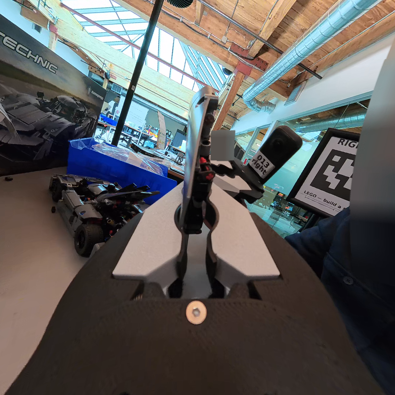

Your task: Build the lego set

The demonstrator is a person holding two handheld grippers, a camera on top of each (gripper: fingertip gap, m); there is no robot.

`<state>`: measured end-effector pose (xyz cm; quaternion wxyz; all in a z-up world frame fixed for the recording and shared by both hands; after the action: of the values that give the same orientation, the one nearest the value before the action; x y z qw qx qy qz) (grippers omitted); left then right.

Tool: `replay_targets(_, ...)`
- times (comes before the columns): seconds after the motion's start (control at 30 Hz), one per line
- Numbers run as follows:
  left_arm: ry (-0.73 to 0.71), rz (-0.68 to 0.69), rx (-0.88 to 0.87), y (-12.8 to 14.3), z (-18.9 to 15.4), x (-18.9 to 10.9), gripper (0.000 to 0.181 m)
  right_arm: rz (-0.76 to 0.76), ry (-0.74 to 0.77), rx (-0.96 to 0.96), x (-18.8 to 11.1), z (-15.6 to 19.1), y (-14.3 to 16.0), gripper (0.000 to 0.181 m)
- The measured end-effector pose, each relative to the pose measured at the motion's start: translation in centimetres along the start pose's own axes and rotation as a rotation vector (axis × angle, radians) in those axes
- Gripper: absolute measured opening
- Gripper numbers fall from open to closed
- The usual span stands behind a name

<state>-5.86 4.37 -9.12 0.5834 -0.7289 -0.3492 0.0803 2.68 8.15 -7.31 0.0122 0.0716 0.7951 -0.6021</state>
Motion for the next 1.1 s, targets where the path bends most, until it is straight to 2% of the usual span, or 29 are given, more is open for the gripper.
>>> replay_targets(0.4, -0.005, -0.013, -0.032, 0.2, 0.1, 0.2, 0.007, 0.074, 0.229, -0.328, 0.2, 0.4, -0.3, 0.008)
replay_targets(0.47, -0.003, -0.015, -0.031, 0.2, 0.1, 0.1, 0.007, 0.053, 0.197, -0.273, 0.2, 0.3, -0.4, 0.008)
replay_targets(0.6, 0.002, 0.003, 0.001, 0.2, -0.2, 0.3, 0.008, 0.015, 0.051, -0.036, 0.0, -0.3, -0.1, 0.008)
replay_targets(0.9, -0.003, 0.029, 0.029, 0.1, 0.0, -0.1, 0.007, -0.02, -0.092, 0.152, 0.1, -0.5, 0.1, 0.009)
replay_targets(1.1, 0.05, -0.007, 0.036, -1.0, -0.1, -1.2, 0.006, -0.038, -0.257, 0.284, 0.0, 0.0, 0.1, 0.031)
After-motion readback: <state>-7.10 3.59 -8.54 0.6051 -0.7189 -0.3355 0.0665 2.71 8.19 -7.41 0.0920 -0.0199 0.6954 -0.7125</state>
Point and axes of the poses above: each gripper's, where its closed fingertips meet, x out along the fingers, y out of its underside, z = x × y across the jaws, the point moved 5 cm from there along -x, back along the fingers, and after that the axes turned 7 degrees about x, right-handed, at the moved point
